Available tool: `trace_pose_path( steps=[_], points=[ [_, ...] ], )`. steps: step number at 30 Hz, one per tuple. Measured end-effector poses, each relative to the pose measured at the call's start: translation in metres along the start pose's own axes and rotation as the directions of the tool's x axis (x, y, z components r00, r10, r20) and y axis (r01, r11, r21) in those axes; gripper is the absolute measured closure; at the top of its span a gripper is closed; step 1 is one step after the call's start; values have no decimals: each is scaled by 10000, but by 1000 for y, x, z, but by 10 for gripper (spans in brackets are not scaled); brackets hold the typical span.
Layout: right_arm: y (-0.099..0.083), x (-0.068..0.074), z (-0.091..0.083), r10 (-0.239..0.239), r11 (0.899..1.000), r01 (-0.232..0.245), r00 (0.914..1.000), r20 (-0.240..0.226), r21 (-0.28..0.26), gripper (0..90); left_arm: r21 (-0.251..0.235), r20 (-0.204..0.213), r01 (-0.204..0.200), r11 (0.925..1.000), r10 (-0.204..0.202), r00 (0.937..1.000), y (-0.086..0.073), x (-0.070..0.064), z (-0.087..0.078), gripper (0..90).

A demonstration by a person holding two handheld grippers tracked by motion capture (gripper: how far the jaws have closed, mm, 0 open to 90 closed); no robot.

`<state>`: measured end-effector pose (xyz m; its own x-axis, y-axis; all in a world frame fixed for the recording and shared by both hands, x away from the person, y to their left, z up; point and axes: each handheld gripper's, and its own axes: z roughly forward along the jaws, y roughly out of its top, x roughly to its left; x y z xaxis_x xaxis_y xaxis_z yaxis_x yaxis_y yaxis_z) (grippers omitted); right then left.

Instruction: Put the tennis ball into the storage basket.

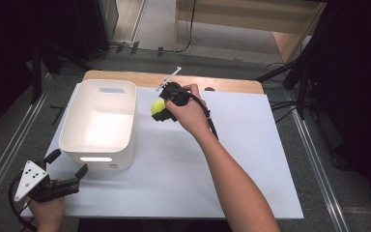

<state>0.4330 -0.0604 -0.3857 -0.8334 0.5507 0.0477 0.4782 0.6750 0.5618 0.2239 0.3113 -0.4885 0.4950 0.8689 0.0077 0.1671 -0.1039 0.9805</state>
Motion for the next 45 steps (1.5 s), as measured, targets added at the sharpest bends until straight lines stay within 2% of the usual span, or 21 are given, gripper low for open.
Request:
trace_pose_path(
  steps=[25,31,34,45],
  points=[
    [17,17,-19,-506,9983,497,9983,-285,-288,237,18,-21,-7,10000,7,10000,0,0,0,0],
    [22,24,-20,-603,9976,591,9975,-357,-348,237,-15,3,-13,10000,13,10000,0,0,0,0],
    [25,26,-21,-833,9956,813,9957,-415,-472,237,16,-13,-3,10000,3,10000,0,0,0,0],
    [32,33,-23,-911,9947,885,9946,-498,-525,237,29,-39,5,10000,-4,10000,0,0,0,0]
  ],
)
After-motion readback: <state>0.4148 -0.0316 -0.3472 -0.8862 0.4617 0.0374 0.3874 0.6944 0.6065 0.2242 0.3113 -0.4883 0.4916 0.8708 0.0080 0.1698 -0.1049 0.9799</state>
